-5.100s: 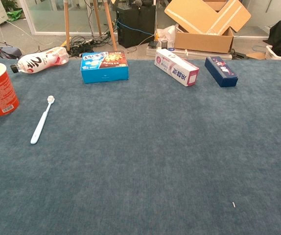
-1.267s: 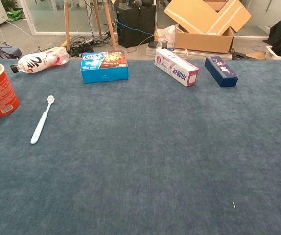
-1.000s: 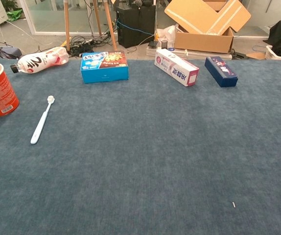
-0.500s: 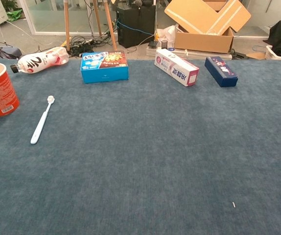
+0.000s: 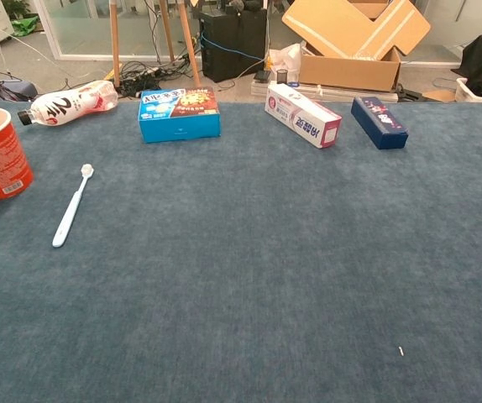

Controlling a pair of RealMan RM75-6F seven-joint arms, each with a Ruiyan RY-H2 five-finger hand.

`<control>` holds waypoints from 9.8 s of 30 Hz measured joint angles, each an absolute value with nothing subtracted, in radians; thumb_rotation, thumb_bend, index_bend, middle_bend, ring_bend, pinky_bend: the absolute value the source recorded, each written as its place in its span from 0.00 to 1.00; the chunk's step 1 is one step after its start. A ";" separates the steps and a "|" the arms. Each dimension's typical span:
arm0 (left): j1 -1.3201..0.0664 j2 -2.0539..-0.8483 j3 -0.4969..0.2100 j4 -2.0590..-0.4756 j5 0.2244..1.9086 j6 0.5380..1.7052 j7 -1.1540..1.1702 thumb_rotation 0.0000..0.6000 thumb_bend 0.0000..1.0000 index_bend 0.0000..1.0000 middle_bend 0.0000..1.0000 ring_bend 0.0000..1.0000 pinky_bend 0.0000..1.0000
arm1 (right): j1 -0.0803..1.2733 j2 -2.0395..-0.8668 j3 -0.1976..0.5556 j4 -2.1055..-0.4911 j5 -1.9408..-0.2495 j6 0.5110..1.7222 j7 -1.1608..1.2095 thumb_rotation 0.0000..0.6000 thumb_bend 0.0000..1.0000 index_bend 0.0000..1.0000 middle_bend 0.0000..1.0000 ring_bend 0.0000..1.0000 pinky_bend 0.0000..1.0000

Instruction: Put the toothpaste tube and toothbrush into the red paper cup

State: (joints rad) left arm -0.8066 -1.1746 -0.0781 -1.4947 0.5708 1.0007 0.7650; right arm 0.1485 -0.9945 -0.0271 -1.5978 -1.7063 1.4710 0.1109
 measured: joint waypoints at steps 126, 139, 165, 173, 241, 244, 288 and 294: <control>-0.700 -1.335 0.076 -1.612 0.871 0.913 0.648 1.00 0.89 0.20 0.00 0.00 0.00 | 0.125 -0.960 -0.006 -1.591 -1.682 1.500 0.128 1.00 0.00 0.09 0.10 0.11 0.43; -0.703 -1.346 0.069 -1.610 0.889 0.924 0.645 1.00 0.89 0.20 0.00 0.00 0.00 | 0.126 -0.968 -0.008 -1.582 -1.684 1.497 0.136 1.00 0.00 0.09 0.10 0.11 0.43; -0.713 -1.328 0.059 -1.637 0.896 0.947 0.670 1.00 0.89 0.19 0.00 0.00 0.00 | 0.129 -0.976 -0.011 -1.575 -1.691 1.497 0.143 1.00 0.00 0.09 0.10 0.11 0.43; -0.713 -1.321 0.063 -1.645 0.887 0.946 0.676 1.00 0.89 0.19 0.00 0.00 0.00 | 0.132 -0.978 -0.010 -1.579 -1.691 1.494 0.138 1.00 0.00 0.09 0.10 0.11 0.43; -0.766 -1.447 0.024 -1.553 0.893 0.916 0.658 1.00 0.89 0.18 0.00 0.00 0.00 | 0.137 -0.993 -0.015 -1.559 -1.689 1.487 0.157 1.00 0.00 0.09 0.10 0.11 0.43; -0.767 -1.456 0.022 -1.541 0.895 0.916 0.656 1.00 0.89 0.18 0.00 0.00 0.00 | 0.137 -0.993 -0.016 -1.560 -1.689 1.487 0.157 1.00 0.00 0.09 0.10 0.11 0.43; -0.791 -1.537 -0.115 -1.382 0.793 0.930 0.581 1.00 0.23 0.43 0.00 0.00 0.00 | 0.138 -0.991 -0.014 -1.570 -1.680 1.480 0.145 1.00 0.00 0.09 0.10 0.11 0.43; -0.796 -1.570 -0.126 -1.324 0.804 0.921 0.553 1.00 0.23 0.42 0.00 0.00 0.00 | 0.137 -0.991 -0.014 -1.566 -1.678 1.481 0.150 1.00 0.00 0.09 0.10 0.11 0.43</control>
